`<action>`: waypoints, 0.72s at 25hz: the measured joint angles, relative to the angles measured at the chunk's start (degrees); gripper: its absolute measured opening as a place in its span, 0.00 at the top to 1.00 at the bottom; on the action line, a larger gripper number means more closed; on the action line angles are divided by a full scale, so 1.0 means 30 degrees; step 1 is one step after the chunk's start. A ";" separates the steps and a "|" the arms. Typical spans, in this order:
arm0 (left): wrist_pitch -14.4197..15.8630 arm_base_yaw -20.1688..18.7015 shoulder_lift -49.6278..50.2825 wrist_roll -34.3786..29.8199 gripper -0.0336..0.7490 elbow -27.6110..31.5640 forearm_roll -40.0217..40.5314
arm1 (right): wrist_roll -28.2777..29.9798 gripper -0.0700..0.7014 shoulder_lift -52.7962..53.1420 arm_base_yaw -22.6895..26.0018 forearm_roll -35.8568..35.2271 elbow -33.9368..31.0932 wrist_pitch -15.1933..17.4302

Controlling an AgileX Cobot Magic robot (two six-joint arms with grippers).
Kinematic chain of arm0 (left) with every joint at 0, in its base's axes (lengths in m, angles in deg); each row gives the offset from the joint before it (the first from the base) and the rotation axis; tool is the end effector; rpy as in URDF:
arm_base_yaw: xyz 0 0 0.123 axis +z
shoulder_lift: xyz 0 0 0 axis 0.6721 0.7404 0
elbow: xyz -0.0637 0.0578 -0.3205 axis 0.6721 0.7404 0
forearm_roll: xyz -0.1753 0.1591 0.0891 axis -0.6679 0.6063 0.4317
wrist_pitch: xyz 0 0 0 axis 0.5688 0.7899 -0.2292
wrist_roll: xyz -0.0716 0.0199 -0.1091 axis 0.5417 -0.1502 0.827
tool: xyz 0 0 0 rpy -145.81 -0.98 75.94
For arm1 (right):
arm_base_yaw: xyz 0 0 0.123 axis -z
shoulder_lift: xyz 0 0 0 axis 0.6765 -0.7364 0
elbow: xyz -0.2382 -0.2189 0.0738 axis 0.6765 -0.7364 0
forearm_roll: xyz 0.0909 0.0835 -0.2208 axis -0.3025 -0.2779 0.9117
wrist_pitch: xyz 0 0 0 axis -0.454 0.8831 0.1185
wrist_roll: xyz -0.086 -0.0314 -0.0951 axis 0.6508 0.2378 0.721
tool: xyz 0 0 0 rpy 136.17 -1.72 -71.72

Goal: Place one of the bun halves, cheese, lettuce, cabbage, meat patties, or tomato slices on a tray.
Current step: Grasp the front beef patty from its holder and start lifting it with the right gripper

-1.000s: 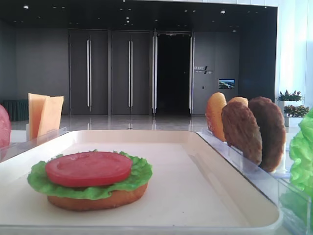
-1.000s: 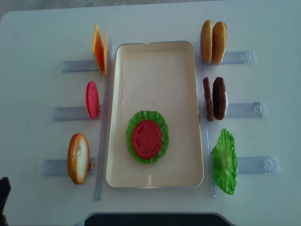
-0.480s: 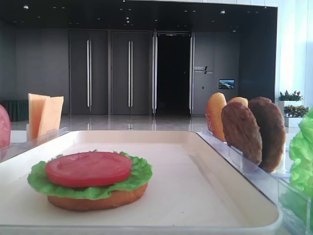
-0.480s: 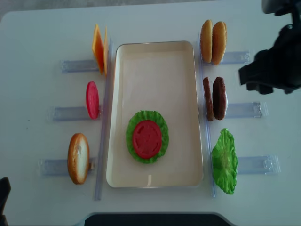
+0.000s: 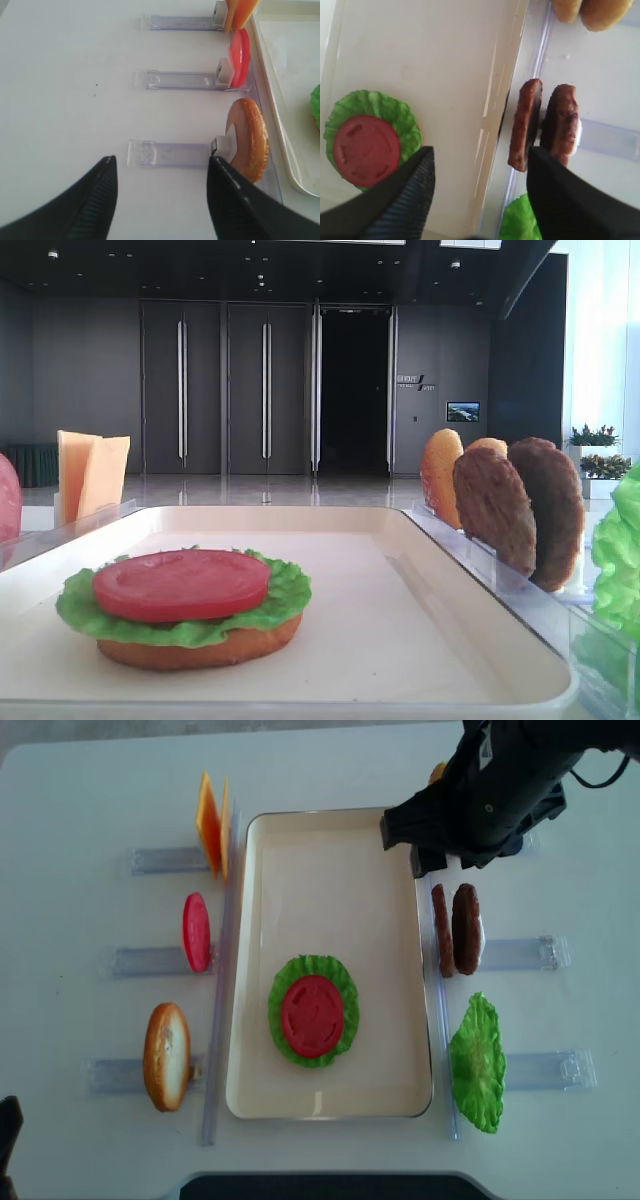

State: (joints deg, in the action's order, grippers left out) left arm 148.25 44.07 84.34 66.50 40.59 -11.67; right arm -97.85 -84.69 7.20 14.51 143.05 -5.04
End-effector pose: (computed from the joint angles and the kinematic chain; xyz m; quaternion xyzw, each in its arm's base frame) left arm -0.0101 0.0059 0.2458 -0.0326 0.8831 0.0248 0.4674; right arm 0.2772 0.2024 0.3179 -0.1239 0.9754 0.1010 0.1516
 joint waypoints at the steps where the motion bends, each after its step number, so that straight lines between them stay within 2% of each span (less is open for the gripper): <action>1: 0.0000 0.0000 0.0000 0.0000 0.40 0.0000 0.0000 | 0.0000 0.40 -0.0362 0.0000 -0.0123 0.0261 0.0047; 13: 0.0000 0.0000 0.0000 0.0000 0.40 0.0000 0.0000 | -0.0039 0.40 -0.1927 0.0968 -0.0093 0.0835 0.0851; 18: 0.0000 0.0000 0.0000 0.0000 0.40 0.0000 0.0000 | -0.0039 0.40 -0.2384 0.1344 0.0039 0.0835 0.1812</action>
State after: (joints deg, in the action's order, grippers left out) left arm 148.25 44.07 84.34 66.50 40.59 -11.67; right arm -97.96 -91.84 11.23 14.63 145.56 0.40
